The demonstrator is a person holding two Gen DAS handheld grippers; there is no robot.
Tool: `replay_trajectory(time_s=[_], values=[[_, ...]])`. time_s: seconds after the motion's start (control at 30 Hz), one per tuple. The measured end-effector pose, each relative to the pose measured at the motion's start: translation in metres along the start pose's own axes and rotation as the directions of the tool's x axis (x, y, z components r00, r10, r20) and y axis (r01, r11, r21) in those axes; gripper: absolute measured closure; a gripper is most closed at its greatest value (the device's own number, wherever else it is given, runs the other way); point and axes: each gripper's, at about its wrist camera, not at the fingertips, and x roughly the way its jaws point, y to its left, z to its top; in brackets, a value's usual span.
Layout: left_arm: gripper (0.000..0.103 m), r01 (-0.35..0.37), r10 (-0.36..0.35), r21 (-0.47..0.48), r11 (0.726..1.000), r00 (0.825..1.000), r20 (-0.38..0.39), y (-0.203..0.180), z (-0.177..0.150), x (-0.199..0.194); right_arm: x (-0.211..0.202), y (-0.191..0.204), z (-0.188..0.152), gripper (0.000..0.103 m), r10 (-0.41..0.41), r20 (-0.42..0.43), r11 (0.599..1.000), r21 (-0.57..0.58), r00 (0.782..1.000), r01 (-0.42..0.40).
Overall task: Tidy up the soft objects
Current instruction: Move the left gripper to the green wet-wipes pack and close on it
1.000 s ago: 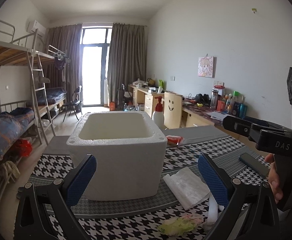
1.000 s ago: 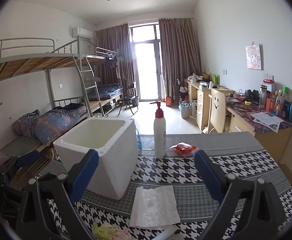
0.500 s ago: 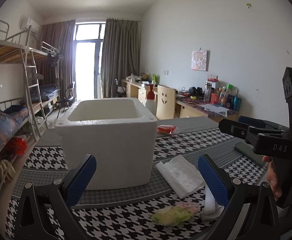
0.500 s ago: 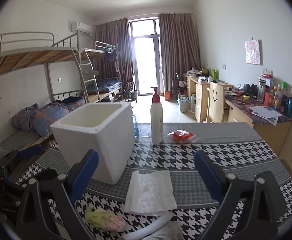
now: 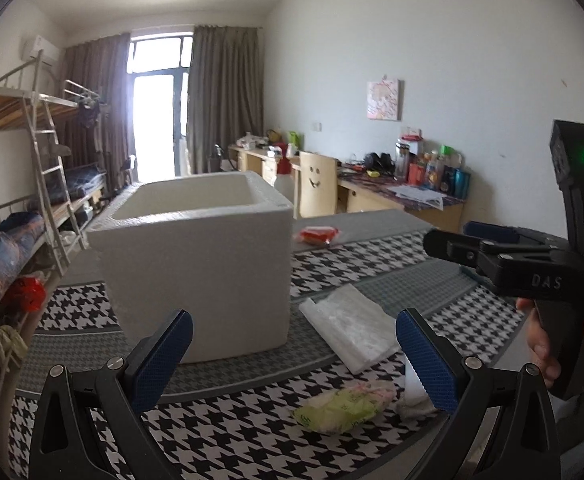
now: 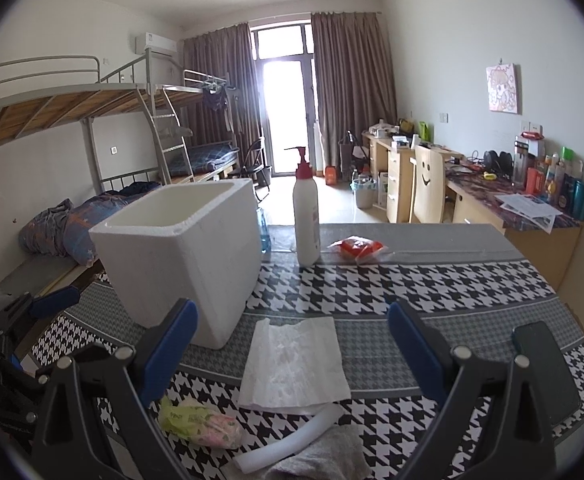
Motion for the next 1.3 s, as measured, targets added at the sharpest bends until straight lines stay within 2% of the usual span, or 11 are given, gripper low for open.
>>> replay_trajectory(time_s=[0.43, 0.93, 1.13, 1.23, 1.3], values=[[0.001, 0.048, -0.047, 0.010, 0.999, 0.995, -0.091, -0.006, -0.016, 0.010, 0.005, -0.005, -0.010, 0.005, -0.008, -0.046, 1.000, 0.018, 0.999, 0.008], [0.001, 0.120, -0.119, -0.004, 0.993, 0.973, -0.198, -0.013, -0.033, 0.037, 0.019, -0.012, -0.022, 0.005, -0.004, -0.112, 0.999, 0.044, 0.994, 0.009], [0.013, 0.165, -0.158, 0.006, 0.986, 0.951, -0.265, -0.020, -0.040, 0.053, 0.027, -0.008, -0.023, 0.005, -0.015, -0.146, 1.000, 0.021, 0.989, 0.018], [0.020, 0.169, -0.158, 0.011, 0.986, 0.942, -0.295, -0.021, -0.044, 0.060, 0.032, -0.010, -0.023, 0.005, -0.005, -0.160, 0.999, 0.035, 0.987, 0.011], [0.021, 0.172, -0.161, 0.009, 0.985, 0.938, -0.308, -0.021, -0.045, 0.064, 0.033, -0.011, -0.024, 0.005, -0.001, -0.166, 0.999, 0.037, 0.986, 0.008]])
